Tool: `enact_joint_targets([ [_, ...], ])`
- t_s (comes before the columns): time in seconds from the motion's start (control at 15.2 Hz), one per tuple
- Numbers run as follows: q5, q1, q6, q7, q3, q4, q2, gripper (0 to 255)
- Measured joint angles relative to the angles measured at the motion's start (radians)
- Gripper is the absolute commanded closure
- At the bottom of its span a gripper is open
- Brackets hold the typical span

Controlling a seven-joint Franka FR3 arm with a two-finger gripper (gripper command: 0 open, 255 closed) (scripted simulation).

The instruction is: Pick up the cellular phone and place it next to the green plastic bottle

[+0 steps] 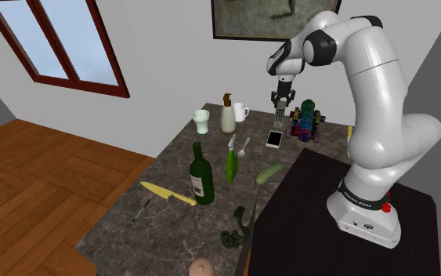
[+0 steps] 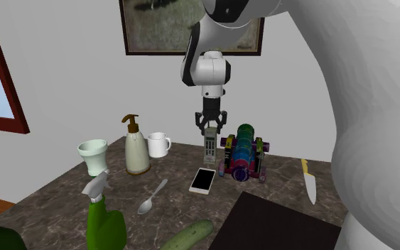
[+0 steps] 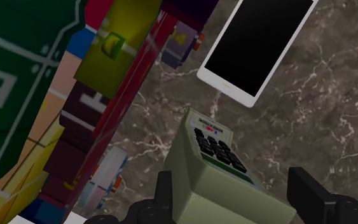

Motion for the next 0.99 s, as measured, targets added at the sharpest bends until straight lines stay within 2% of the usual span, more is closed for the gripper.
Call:
enact_joint_targets([
  [0.99, -0.041, 0.016, -0.137, 0.026, -0.029, 0.030, -0.112, 255],
])
